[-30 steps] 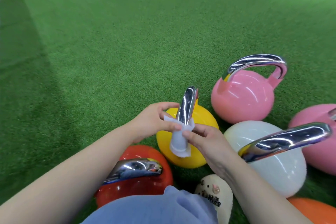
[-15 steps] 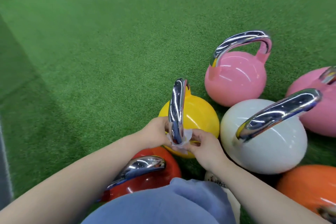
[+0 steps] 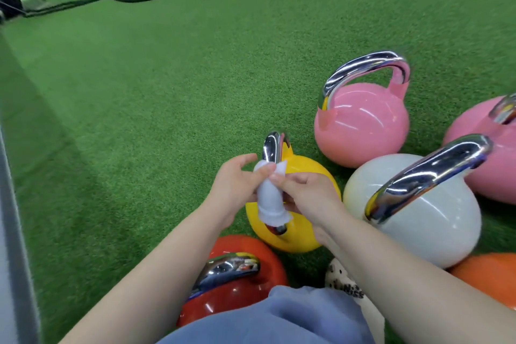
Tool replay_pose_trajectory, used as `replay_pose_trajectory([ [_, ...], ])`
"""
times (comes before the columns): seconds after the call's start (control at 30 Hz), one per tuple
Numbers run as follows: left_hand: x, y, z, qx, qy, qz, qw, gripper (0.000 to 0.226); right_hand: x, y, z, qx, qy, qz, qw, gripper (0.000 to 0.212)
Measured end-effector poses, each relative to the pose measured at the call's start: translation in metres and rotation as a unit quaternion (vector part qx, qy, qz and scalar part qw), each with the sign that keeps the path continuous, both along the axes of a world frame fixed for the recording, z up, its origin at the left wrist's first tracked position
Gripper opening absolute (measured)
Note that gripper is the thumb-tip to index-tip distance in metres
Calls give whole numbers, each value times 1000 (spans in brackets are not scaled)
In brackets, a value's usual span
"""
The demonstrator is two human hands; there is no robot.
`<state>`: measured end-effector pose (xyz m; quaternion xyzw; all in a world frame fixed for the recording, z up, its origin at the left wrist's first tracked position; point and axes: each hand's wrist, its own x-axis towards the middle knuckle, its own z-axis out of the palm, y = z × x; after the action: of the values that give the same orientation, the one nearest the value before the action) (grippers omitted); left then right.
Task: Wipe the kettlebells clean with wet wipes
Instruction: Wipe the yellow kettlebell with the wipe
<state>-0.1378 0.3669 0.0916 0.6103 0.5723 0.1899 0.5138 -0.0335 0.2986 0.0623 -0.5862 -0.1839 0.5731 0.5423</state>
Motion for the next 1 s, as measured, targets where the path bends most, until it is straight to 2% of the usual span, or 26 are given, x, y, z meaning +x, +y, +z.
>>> replay_pose_trajectory([
  [0.07,8,3,3,-4,9,22,1000,45,2,5,6,-16,42,-22,999,15],
  [0.2,9,-5,8,-81,-62,131,986,29,9,1,11,-6,113,-19,993,21],
  [0.27,2,-14,1,-44,-59,158,985,26,10,-4,9,-1,129,-35,991,16],
  [0.33,2,-24,-5,-10,-5,99,995,32,9,-9,8,17,111,-34,993,9],
  [0.43,19,-32,-8,20,81,13,996,27,6,-12,8,47,52,-11,997,22],
  [0.53,36,-21,-5,51,117,19,992,17,8,-11,10,64,53,1,997,28],
  [0.67,49,-1,2,23,160,0,987,13,15,-3,10,70,55,-18,996,30],
  [0.73,54,8,5,2,169,-2,986,20,19,2,4,50,-54,-17,997,29],
  [0.8,58,15,7,-16,183,-10,983,18,26,6,-6,24,-232,44,971,36],
  [0.9,64,23,11,-35,201,-26,979,17,35,5,-24,-14,-413,219,884,48],
  [1.0,75,37,16,-52,255,-58,964,26,40,-3,-31,-12,-491,317,811,59],
])
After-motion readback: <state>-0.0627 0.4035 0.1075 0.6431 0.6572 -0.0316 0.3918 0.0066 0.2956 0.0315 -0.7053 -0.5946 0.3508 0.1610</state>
